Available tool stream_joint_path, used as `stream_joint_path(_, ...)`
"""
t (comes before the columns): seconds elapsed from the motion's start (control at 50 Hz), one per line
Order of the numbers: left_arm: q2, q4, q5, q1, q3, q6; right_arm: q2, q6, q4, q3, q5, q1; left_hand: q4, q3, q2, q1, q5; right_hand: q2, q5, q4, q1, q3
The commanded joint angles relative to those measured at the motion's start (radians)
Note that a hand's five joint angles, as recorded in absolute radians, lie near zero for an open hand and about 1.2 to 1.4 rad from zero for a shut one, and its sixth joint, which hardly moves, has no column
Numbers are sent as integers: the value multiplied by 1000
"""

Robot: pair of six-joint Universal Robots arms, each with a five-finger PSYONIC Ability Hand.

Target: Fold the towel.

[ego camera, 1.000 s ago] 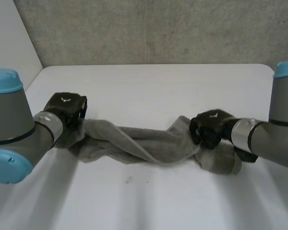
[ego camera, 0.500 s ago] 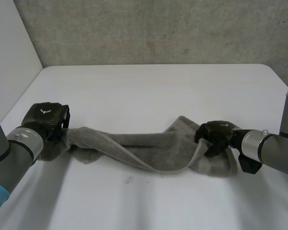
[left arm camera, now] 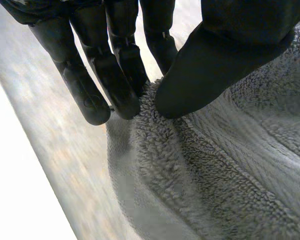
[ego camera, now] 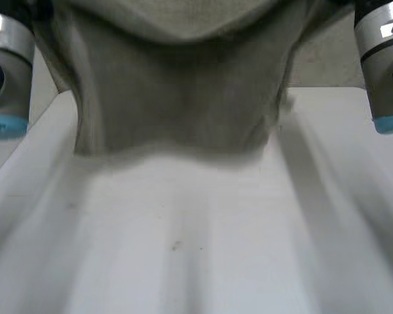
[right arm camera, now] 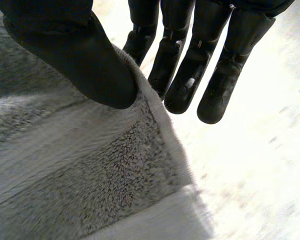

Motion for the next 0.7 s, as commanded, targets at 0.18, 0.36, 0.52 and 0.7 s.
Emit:
stream_joint_path(0.18, 73, 50, -10, 4, -455, -125, -41, -60, 304, 279, -24, -1, 179, 179, 181, 210, 192, 212, 232, 203, 22, 207)
stream_joint_path(0.36, 84, 62, 111, 26, -838, -56, 19, -259, 490, 545, -138, -34, 179, 179, 181, 210, 192, 212, 232, 203, 22, 207)
stream_joint_path(0.52, 125, 65, 140, 27, -988, 114, 23, -237, 396, 658, -192, -85, 179, 179, 181, 210, 192, 212, 232, 203, 22, 207)
stream_joint_path(0.7, 157, 68, 131, 53, -990, 134, 39, -51, 366, 662, -204, -163, 179, 179, 181, 210, 192, -5, 15, -14, -195, -10)
